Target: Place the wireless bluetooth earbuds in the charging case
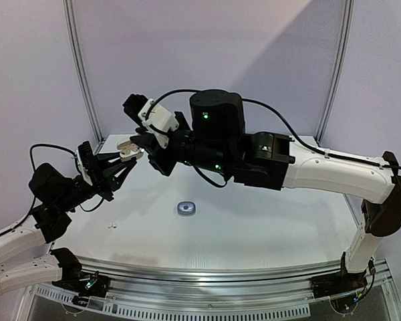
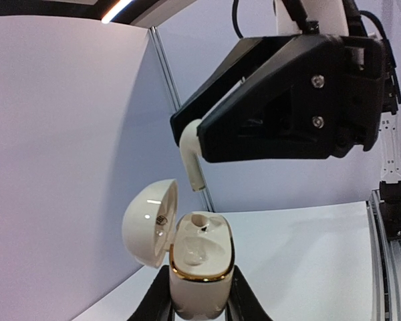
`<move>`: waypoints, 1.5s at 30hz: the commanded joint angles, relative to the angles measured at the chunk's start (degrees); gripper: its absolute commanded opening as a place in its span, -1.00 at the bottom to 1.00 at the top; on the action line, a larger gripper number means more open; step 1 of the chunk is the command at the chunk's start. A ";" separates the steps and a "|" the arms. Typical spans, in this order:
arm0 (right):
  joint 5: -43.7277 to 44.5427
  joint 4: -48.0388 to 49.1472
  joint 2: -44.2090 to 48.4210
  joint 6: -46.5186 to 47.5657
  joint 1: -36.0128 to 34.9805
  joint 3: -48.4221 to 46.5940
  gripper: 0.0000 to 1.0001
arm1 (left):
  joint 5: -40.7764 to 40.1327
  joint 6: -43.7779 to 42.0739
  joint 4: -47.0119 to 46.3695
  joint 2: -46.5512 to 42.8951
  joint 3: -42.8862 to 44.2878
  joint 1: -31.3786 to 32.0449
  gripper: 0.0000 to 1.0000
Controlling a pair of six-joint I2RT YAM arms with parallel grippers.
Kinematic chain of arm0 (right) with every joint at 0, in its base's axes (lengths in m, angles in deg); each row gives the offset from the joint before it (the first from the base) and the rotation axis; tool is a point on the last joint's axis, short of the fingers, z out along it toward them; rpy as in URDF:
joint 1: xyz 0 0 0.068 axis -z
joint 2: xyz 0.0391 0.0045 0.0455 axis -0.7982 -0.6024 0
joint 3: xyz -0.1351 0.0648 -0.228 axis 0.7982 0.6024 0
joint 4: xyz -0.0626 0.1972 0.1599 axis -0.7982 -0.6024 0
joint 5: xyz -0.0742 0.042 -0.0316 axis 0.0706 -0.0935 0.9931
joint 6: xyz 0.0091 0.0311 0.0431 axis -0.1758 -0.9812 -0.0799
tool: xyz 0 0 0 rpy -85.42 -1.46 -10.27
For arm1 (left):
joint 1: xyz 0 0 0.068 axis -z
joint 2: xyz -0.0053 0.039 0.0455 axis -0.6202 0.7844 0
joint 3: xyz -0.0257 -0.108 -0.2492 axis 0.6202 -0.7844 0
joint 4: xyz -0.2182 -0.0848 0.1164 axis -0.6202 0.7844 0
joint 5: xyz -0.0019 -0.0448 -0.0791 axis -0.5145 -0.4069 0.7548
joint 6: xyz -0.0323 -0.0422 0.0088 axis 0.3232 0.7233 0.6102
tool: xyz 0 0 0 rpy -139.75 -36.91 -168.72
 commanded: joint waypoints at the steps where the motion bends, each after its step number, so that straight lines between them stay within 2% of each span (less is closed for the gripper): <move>1: 0.64 -0.98 -1.62 1.68 -0.21 -1.35 -0.96 | 1.19 0.02 0.49 -0.22 1.19 0.77 -1.00; 8: -1.62 -1.05 -2.29 0.64 -0.15 -1.44 -0.96 | 1.19 0.45 0.17 -0.09 1.14 0.77 -1.00; 21: 4.47 -1.21 -1.68 3.32 -0.17 0.05 -0.98 | 1.41 0.51 0.07 0.26 1.23 0.77 -1.00; 29: 2.81 -2.23 -2.11 3.14 -0.22 -0.12 -0.98 | 1.12 0.54 -0.32 0.12 1.23 0.77 -1.00; 37: 2.65 -4.44 -3.63 4.68 -0.15 -1.93 -0.94 | 1.72 3.87 -2.28 0.48 1.15 0.77 -1.00; 45: 4.48 -4.80 -3.90 4.80 -0.15 -1.45 -0.86 | 0.84 2.99 -2.48 0.44 1.23 0.77 -1.00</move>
